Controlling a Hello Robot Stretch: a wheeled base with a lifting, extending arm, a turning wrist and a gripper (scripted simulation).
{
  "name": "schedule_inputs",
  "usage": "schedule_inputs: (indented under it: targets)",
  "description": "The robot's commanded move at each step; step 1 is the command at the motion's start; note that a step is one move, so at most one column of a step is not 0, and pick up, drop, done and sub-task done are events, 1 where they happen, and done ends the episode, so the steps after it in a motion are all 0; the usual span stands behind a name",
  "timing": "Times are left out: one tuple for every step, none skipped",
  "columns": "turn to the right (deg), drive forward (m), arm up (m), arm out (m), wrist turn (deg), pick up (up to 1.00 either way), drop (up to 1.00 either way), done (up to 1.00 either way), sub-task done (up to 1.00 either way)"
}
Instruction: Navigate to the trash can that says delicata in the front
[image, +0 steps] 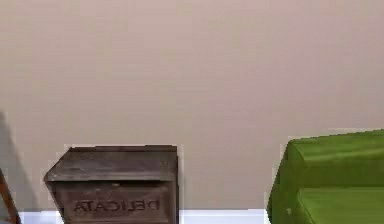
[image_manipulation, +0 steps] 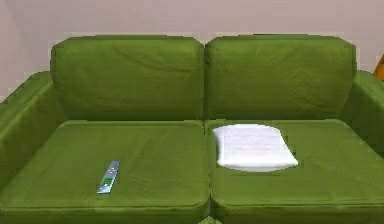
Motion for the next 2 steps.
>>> schedule_inputs:
  targets:
    - [-24.0, 0.00, 0.00, 0.00, 0.0, 0.00, 0.00, 0.00, 0.00]
    - [0.0, 0.00, 0.00, 0.00, 0.0, 0.00, 0.00, 1.00, 0.00]
